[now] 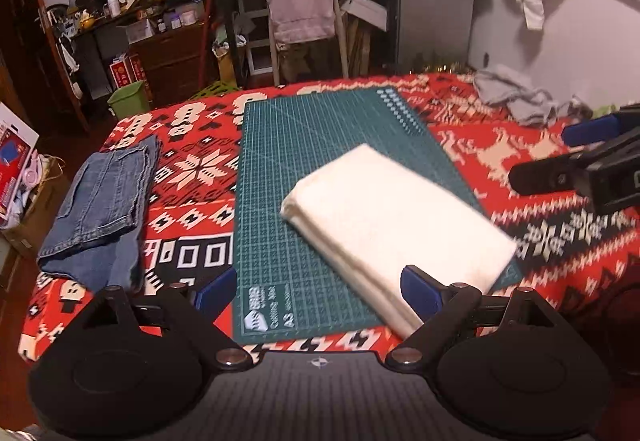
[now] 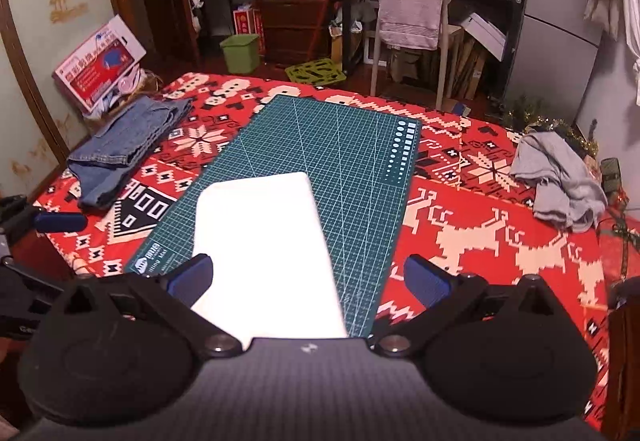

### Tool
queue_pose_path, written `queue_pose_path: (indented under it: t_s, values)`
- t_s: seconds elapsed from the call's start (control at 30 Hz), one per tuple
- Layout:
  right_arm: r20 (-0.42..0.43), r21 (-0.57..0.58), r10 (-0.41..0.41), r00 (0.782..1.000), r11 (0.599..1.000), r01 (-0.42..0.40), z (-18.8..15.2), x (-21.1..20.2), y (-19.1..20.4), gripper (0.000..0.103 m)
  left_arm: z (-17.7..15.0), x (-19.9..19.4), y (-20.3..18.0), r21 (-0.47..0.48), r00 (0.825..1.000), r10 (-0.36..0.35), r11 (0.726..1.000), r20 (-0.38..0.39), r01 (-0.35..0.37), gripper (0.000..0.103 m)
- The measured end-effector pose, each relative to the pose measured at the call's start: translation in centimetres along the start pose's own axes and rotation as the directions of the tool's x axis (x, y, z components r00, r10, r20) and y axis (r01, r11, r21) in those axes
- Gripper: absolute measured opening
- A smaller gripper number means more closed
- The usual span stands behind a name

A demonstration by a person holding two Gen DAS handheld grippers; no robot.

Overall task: Fold clothes
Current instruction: 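Grasp the folded cream vest's end with both grippers side by side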

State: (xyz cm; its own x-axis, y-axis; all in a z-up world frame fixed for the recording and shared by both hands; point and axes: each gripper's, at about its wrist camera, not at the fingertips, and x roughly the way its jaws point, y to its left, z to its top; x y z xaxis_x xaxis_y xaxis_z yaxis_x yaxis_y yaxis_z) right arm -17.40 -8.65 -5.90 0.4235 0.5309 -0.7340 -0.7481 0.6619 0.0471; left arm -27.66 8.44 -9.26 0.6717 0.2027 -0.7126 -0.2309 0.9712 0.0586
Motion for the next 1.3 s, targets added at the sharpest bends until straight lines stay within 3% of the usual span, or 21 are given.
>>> queue_pose_path:
  t_s: [0.17, 0.27, 0.4, 0.53, 0.63, 0.7, 0.73, 0.77, 0.83, 0.9, 1.0, 1.07, 1.13, 1.3]
  values:
    - [-0.056, -0.152, -0.06, 0.997, 0.987, 0.051, 1.1, 2.2, 0.7, 0.103, 1.6, 1.0, -0.1, -0.002, 0.995, 0.08, 0.997, 0.052, -0.08, 0.09]
    - [-0.075, -0.204, -0.1, 0.992, 0.976, 0.083, 1.6, 3.7, 0.8, 0.102, 2.9, 2.6, -0.1, 0.031, 1.0, 0.017, 0.999, 0.005, -0.017, 0.09]
    - [-0.075, -0.2, -0.11, 0.991, 0.975, 0.093, 2.3, 5.3, 0.3, 0.103, 3.7, 4.6, -0.4, 0.07, 0.999, -0.004, 0.998, -0.047, 0.007, 0.09]
    - [-0.033, -0.204, -0.133, 0.991, 0.971, 0.124, 3.1, 6.4, 0.0, 0.102, 3.7, 5.8, 0.4, 0.001, 0.998, -0.048, 0.999, -0.044, 0.048, 0.087]
    - [-0.044, -0.212, -0.113, 0.993, 0.972, 0.101, 3.8, 7.6, 0.1, 0.102, 3.5, 6.2, 1.1, -0.056, 0.997, -0.072, 0.996, -0.022, 0.07, 0.087]
    - [-0.065, -0.206, -0.068, 0.996, 0.977, 0.054, 4.1, 8.5, -0.1, 0.101, 3.8, 7.1, 1.6, -0.1, 0.995, -0.091, 0.991, -0.051, 0.086, 0.086]
    - [-0.08, -0.201, -0.034, 0.996, 0.979, 0.017, 4.3, 8.8, -0.2, 0.099, 3.9, 7.7, 1.9, -0.126, 0.991, -0.109, 0.987, -0.076, 0.099, 0.077]
    - [-0.094, -0.194, -0.004, 0.996, 0.981, -0.014, 4.4, 9.1, -0.3, 0.093, 3.9, 8.5, 2.3, -0.16, 0.984, -0.139, 0.98, -0.108, 0.121, 0.072]
    - [-0.114, -0.18, 0.029, 0.993, 0.982, -0.05, 4.4, 9.8, -0.8, 0.084, 3.7, 10.0, 3.1, -0.233, 0.965, -0.198, 0.96, -0.173, 0.155, 0.046]
    - [-0.142, -0.161, 0.053, 0.988, 0.984, -0.076, 4.3, 10.5, -1.3, 0.066, 3.3, 11.1, 4.0, -0.306, 0.943, -0.249, 0.936, -0.221, 0.175, 0.035]
    - [-0.217, -0.08, 0.13, 0.967, 0.985, -0.151, 4.1, 11.7, -2.9, 0.045, 2.2, 11.7, 5.1, -0.41, 0.916, -0.328, 0.887, -0.233, 0.213, 0.035]
    - [-0.255, -0.033, 0.179, 0.95, 0.981, -0.194, 3.8, 12.5, -3.8, 0.039, 1.8, 11.7, 5.4, -0.451, 0.904, -0.355, 0.865, -0.238, 0.221, 0.036]
    - [-0.276, -0.009, 0.209, 0.938, 0.976, -0.22, 3.5, 13.2, -4.3, 0.037, 1.6, 11.9, 5.6, -0.49, 0.891, -0.379, 0.843, -0.251, 0.22, 0.042]
    - [-0.3, 0.051, 0.272, 0.914, 0.962, -0.27, 3.2, 14.9, -5.5, 0.038, 1.1, 12.1, 5.7, -0.552, 0.864, -0.423, 0.804, -0.272, 0.219, 0.045]
